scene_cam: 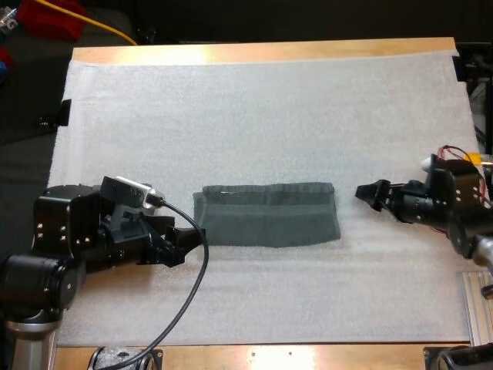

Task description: Pick towel from pile, fold and stack

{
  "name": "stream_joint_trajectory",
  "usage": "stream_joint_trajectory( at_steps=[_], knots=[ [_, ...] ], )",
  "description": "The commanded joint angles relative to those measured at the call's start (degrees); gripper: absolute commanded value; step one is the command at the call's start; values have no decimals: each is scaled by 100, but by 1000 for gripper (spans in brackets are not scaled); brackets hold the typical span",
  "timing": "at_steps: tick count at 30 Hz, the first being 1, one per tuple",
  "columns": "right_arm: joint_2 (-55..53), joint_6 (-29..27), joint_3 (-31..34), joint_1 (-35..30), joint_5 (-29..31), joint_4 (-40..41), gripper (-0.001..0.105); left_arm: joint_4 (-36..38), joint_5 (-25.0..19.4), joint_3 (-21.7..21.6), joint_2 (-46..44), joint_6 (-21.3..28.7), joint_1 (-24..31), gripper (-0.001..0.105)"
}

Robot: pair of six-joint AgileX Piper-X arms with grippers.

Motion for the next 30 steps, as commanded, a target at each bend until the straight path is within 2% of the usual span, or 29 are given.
stream_joint_trajectory(
  at_steps=[1, 16, 24, 30],
  knots=[
    [225, -88, -39, -36, -253, -153, 65, -111, 140, -32, 4, -129, -1, 65],
    [1952, -95, -39, -7, -1145, -901, 65, -112, 253, -32, 4, -188, -1, 65],
    [2364, -73, -39, 404, -1173, -912, 65, -112, 253, -32, 4, -188, -1, 65],
    [2548, 391, -39, 795, -1173, -1192, 65, -112, 253, -32, 4, -188, -1, 65]
  ],
)
